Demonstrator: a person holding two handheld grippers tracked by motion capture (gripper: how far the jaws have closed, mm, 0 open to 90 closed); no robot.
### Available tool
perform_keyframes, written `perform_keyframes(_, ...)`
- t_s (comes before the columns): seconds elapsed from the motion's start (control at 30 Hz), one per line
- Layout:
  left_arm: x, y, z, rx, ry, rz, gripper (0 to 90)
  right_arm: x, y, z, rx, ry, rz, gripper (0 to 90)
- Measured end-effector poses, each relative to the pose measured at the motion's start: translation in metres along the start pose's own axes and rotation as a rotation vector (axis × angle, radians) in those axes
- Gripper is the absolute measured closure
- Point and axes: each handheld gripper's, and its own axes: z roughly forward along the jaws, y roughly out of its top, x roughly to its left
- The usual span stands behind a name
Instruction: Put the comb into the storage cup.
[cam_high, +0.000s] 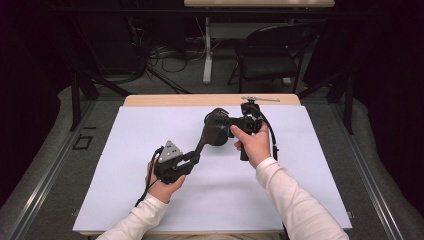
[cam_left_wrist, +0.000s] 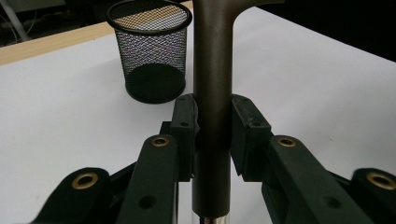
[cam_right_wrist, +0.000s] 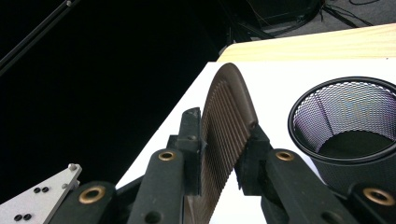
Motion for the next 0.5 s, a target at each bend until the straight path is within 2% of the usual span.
perform_keyframes(0.5,-0.0015,-0.0007,0.0012,0.003,-0.004,0.004,73.1,-0.0026,0.0021,-0.0031,-0.015,0.008,0.023,79.8)
